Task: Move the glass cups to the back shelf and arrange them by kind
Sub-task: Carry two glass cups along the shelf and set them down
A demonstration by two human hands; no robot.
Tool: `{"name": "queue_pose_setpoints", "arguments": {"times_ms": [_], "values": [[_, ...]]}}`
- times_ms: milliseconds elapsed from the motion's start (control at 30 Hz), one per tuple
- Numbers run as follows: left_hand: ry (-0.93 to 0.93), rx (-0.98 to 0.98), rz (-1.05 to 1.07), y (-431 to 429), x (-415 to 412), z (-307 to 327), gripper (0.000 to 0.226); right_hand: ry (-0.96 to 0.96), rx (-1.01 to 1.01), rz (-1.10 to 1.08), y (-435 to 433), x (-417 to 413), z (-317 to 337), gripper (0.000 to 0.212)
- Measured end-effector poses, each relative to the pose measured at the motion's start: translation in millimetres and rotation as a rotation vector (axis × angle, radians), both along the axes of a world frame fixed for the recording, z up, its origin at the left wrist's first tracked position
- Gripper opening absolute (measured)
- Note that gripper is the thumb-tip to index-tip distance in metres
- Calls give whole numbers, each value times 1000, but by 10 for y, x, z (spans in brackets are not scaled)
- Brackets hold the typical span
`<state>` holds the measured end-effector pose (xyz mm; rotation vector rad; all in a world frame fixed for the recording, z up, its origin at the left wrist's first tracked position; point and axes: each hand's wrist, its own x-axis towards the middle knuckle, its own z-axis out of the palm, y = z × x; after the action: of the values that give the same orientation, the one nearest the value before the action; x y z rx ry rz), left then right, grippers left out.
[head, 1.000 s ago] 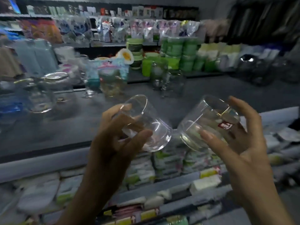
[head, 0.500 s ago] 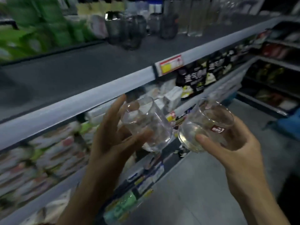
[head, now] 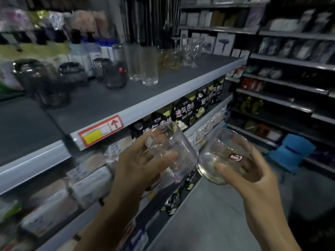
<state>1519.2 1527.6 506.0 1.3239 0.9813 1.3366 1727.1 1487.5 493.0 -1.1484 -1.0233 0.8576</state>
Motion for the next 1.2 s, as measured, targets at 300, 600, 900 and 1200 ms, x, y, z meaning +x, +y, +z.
{"name": "queue_pose_setpoints", "arguments": {"times_ms": [300,600,900,1200], "values": [[-9,118,-74,1585,714,29,62,-87,21,-87,1393,610,217,74],[95,233,-66,2920,1674,259,48,-146,50,-167,2716,1486,317,71],[249,281,118,4206,2798,352,50,-139,63,-45,4196,2669,392,73],[266,224,404,5230,3588,535,66,-123,125,195,5647,3492,533,79]]}}
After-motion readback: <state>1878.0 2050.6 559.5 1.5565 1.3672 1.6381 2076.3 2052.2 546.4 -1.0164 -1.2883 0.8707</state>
